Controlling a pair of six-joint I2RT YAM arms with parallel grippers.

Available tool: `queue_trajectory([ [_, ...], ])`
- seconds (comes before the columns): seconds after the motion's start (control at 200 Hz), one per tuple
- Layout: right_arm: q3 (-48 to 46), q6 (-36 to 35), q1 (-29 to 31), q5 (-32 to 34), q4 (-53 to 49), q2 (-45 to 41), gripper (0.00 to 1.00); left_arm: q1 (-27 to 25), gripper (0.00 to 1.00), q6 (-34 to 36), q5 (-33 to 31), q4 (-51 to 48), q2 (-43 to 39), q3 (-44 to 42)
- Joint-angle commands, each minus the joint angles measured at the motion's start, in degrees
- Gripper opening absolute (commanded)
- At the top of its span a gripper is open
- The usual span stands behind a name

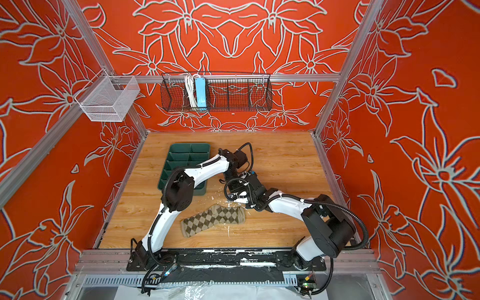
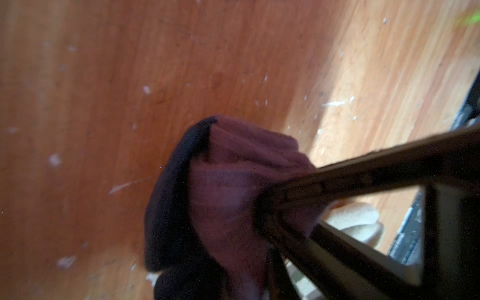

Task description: Roll the socks

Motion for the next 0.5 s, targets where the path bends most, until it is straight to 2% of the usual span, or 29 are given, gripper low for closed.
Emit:
queue_trajectory([
  [0.0, 0.08, 2.31, -0.51, 0.37, -9.38, 3.37, 0.0, 0.22, 0.3, -0.43, 1.07, 7.38, -10.58, -6.61],
  [0.115, 1.49, 3.77, -1.37, -2.26, -11.75, 3.96, 0.0, 0.55, 0.39, 0.06, -0.94, 9.29, -16.92, -11.78],
  [0.285, 4.44, 4.03, -2.25, -7.17, -17.93, 4.81, 0.0, 1.88, 0.43, -1.48, -5.73, 12.33, -25.86, -19.39],
  [0.37, 6.15, 4.3, -3.04, -10.67, -21.99, 4.62, 0.0, 2.85, 0.43, -3.93, -11.14, 19.14, -33.55, -26.6],
  [0.495, 9.87, 4.53, -6.09, -18.26, -28.68, 5.17, 0.0, 3.16, 0.43, -7.71, -24.74, 33.52, -47.58, -39.72],
])
